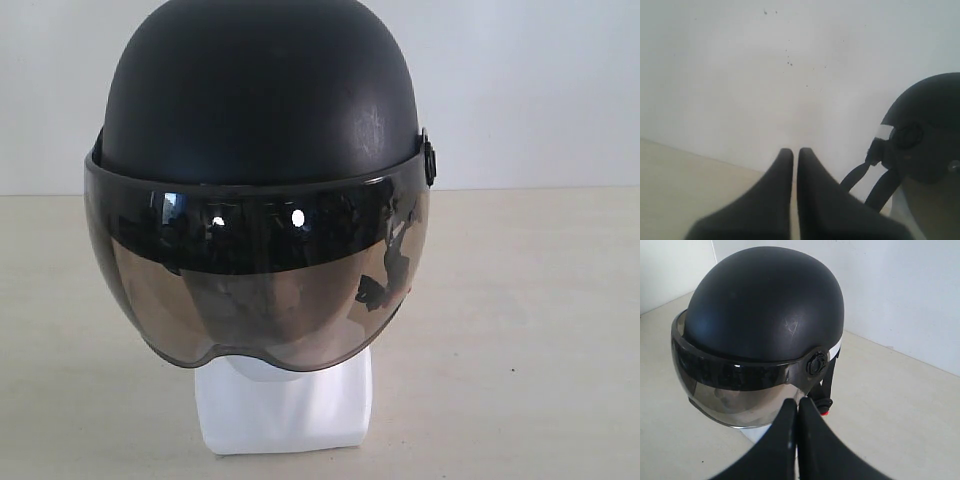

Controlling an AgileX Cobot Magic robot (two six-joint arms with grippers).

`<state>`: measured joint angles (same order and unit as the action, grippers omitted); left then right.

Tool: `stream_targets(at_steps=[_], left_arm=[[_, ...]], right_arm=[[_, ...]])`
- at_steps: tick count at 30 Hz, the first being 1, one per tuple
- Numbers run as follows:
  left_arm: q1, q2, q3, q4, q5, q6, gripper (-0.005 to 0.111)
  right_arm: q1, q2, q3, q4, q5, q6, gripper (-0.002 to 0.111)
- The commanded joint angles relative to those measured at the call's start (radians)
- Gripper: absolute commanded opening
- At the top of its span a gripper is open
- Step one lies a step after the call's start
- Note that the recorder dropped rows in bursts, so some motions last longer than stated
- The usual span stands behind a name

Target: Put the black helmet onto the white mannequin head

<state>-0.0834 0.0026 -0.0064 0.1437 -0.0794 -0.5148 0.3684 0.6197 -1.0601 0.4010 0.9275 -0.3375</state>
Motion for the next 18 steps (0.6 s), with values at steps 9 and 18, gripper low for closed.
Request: stream_targets(at_steps=[9, 18], left_arm=[[-0.008, -0.003, 0.006, 0.117, 0.395, 0.027, 0.004], [-0.008, -0.003, 0.006, 0.103, 0.392, 0.053, 0.004]], right_arm=[[0.001, -0.006, 0.002, 0.005, -0.001, -0.001, 0.0], [0.001, -0.006, 0.002, 0.005, -0.001, -0.001, 0.0]])
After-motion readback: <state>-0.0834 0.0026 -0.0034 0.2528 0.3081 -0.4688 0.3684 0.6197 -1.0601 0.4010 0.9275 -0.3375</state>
